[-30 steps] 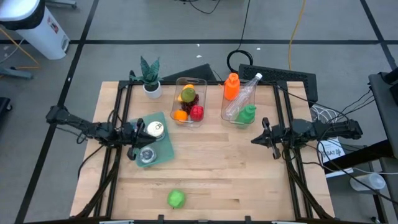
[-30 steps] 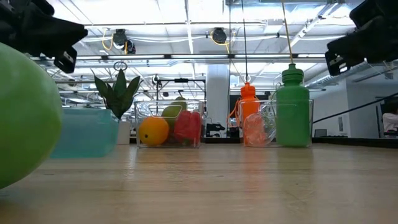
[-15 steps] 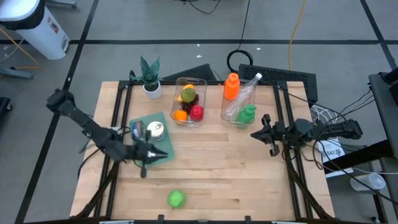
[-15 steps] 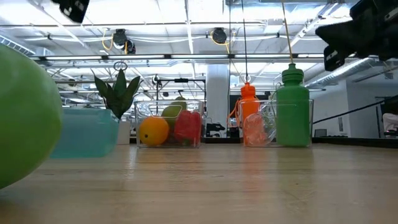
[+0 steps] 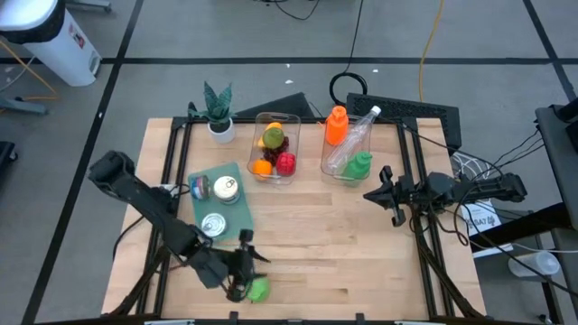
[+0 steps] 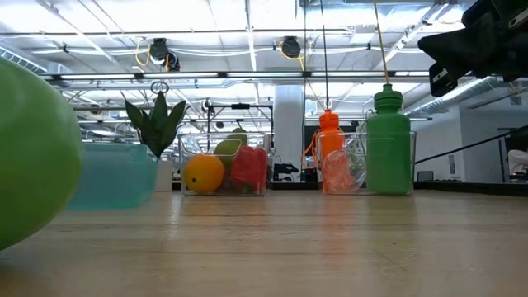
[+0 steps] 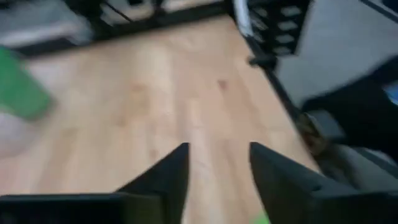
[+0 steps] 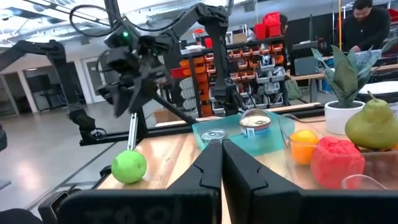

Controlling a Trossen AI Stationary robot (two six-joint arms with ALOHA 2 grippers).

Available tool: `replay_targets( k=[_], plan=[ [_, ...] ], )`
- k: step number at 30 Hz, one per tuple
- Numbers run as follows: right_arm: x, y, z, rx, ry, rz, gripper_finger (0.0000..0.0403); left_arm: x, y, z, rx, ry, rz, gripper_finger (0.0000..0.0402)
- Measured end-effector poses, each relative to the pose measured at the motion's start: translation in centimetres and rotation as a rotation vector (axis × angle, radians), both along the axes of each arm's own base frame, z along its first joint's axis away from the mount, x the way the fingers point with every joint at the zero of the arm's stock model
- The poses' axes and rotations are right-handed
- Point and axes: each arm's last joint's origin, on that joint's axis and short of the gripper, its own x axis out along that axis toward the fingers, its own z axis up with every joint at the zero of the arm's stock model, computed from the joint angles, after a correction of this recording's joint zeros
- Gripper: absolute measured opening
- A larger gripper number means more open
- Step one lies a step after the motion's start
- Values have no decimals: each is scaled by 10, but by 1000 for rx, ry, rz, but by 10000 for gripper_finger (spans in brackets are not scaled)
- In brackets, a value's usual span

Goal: Pick & Place Food Item
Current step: Put the green apple into the left transparent bin

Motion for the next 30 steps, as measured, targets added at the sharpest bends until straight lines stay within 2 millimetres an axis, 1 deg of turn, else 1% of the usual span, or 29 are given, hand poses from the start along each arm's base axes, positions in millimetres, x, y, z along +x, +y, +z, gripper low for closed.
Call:
replay_targets(
  k=[3,7,8,9,10,14,17,19,22,30],
  plan=[
    [0,0,0,8,1,1,0,6,-10,-3,-71,94,-71,240],
    [0,0,0,26,3,4,0,11,-22,-3,-139,174,-137,350],
    [0,0,0,26,2,4,0,12,-23,-4,-145,186,-132,374],
    [0,0,0,26,2,4,0,12,-25,-5,-147,200,-130,387],
    [0,0,0,26,2,4,0,13,-27,-7,-150,220,-135,389],
    [0,0,0,26,3,4,0,12,-27,-16,-158,312,-168,371],
    [0,0,0,26,3,3,0,9,-26,-23,-146,376,-150,387],
    [0,0,0,26,4,3,0,10,-26,-26,-149,389,-141,396],
    [0,0,0,26,3,3,0,11,-26,-32,-145,423,-148,394],
    [0,0,0,26,3,1,0,20,-26,-60,-125,539,-185,399]
  ],
)
